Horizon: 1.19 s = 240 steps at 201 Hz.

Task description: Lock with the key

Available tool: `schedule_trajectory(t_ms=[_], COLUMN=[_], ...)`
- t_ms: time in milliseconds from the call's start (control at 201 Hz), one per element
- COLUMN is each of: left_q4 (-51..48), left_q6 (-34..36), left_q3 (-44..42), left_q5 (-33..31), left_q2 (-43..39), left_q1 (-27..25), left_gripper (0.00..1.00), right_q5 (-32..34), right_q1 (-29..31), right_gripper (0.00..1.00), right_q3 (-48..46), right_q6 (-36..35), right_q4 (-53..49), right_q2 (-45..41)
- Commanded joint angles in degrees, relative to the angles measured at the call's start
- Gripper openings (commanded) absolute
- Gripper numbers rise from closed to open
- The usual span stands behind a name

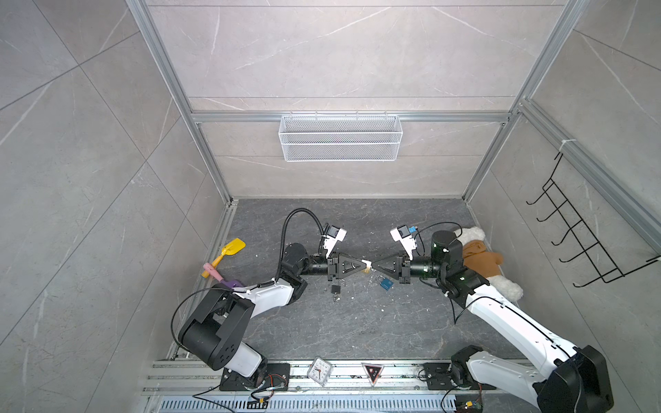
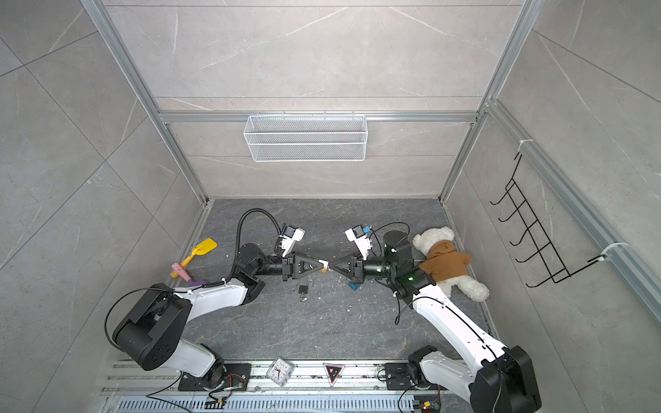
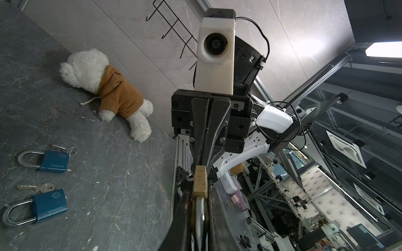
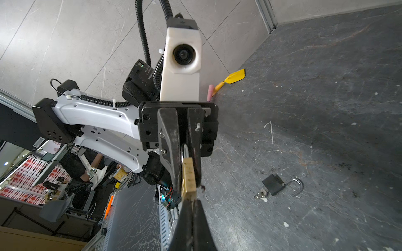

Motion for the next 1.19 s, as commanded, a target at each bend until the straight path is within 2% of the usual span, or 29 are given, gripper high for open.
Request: schedule_trajectory(t_ms=[0, 149, 478, 592, 801, 926, 1110, 1189], left_q4=[0.58, -1.43, -3.39, -7.22, -31.63, -47.16, -68.91, -74.96], left_q6=[1.35, 2.69, 4.37, 6.83, 18.56, 27.78, 41.89, 46.58], left_q3=[0.24, -0.24, -0.38, -0.09, 5.1, 8.86, 17.8, 21.15], left_q5=[-2.63, -2.14, -2.07, -2.07, -3.15, -6.11, -6.8, -7.23], left_q2=[-2.48, -3.78, -5.32, -6.54, -6.96, -5.09, 5.44, 10.14], left_q1=[2.85, 3.61, 3.81, 4.17, 3.73, 1.91, -0.84, -0.84], left_gripper=[0.0, 0.0, 0.0, 0.0, 0.0, 0.0, 0.0, 0.0], right_q5=[-0.89, 1.14, 1.03, 2.22, 8.67, 13.18, 17.0, 19.09], right_q1=[-0.1, -0.21, -0.3, -0.46, -0.65, -0.7, -0.67, -0.61], right_gripper=[0.0, 0.0, 0.0, 0.0, 0.0, 0.0, 0.0, 0.0], right_q3=[-0.19, -0.28, -0.19, -0.28, -1.57, -3.09, -6.49, -8.9], right_q6=[-1.55, -2.37, -2.43, -2.52, 0.57, 2.89, 8.84, 10.74], right_q4=[-2.23, -3.83, -4.24, -4.91, -4.24, -2.73, 3.48, 7.29], right_q2=[-2.51, -4.31, -4.89, -5.28, -3.38, -1.96, 1.75, 3.05])
